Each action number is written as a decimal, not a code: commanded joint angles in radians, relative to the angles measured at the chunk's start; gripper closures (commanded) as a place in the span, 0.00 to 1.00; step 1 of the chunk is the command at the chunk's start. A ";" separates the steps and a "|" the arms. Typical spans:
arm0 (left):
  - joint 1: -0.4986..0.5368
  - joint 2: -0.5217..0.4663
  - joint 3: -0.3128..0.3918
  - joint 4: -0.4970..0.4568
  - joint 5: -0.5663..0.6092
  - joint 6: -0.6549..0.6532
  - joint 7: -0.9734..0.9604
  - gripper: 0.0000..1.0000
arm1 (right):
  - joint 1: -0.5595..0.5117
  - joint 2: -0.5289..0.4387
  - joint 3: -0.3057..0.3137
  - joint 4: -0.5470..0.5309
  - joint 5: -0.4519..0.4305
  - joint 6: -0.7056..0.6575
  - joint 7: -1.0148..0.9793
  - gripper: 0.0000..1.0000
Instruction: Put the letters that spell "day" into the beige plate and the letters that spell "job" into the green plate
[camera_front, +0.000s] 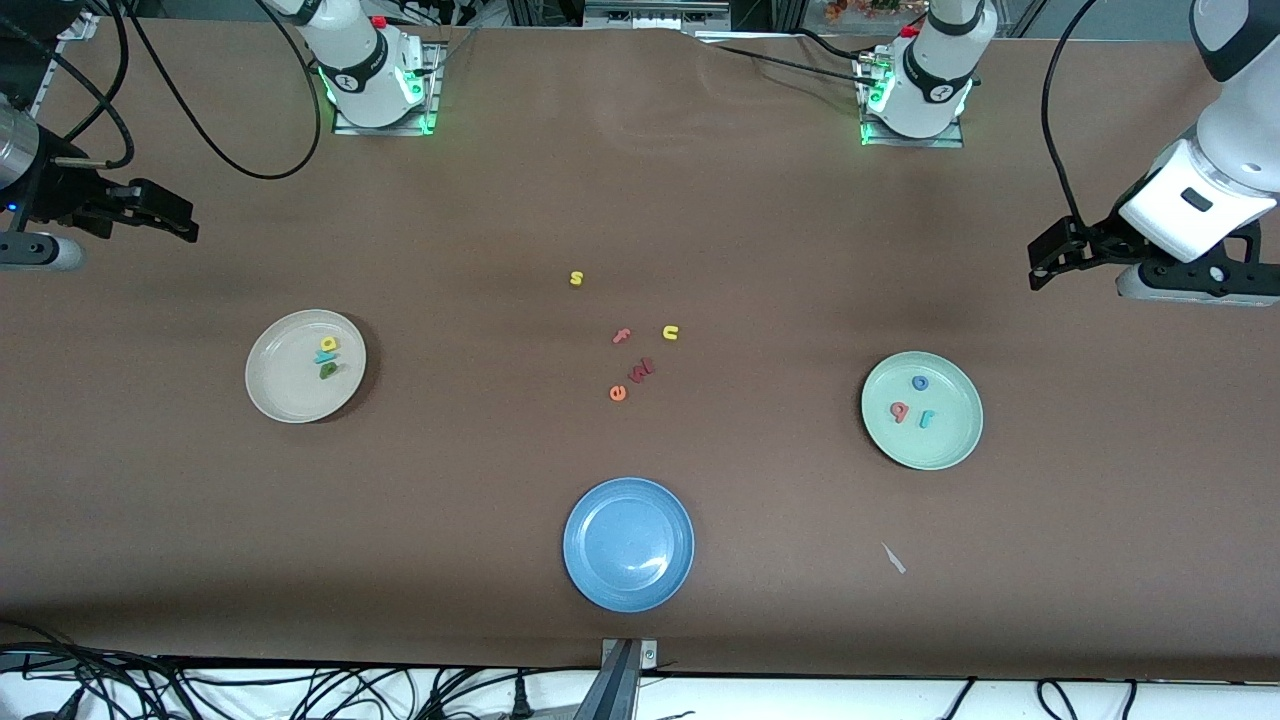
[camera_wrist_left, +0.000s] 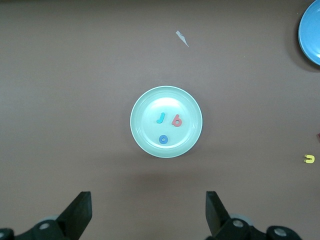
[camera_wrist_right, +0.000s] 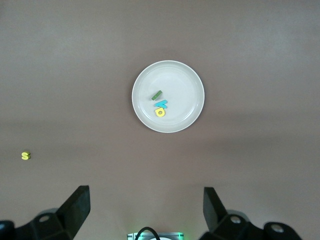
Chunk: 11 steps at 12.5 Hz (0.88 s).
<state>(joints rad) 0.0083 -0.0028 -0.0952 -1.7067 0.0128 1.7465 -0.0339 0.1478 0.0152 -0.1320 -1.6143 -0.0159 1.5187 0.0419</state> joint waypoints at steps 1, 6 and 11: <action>-0.027 -0.014 0.043 -0.005 -0.013 -0.010 -0.003 0.00 | 0.002 0.008 -0.005 0.028 0.013 -0.023 0.012 0.00; -0.013 -0.003 0.048 0.006 -0.047 -0.070 0.000 0.00 | 0.002 0.009 -0.005 0.028 0.013 -0.025 0.012 0.00; -0.016 -0.003 0.040 0.010 -0.040 -0.070 0.000 0.00 | 0.002 0.009 -0.005 0.028 0.013 -0.025 0.012 0.00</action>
<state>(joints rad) -0.0064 -0.0026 -0.0560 -1.7065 -0.0051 1.6911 -0.0361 0.1478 0.0153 -0.1320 -1.6143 -0.0159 1.5184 0.0422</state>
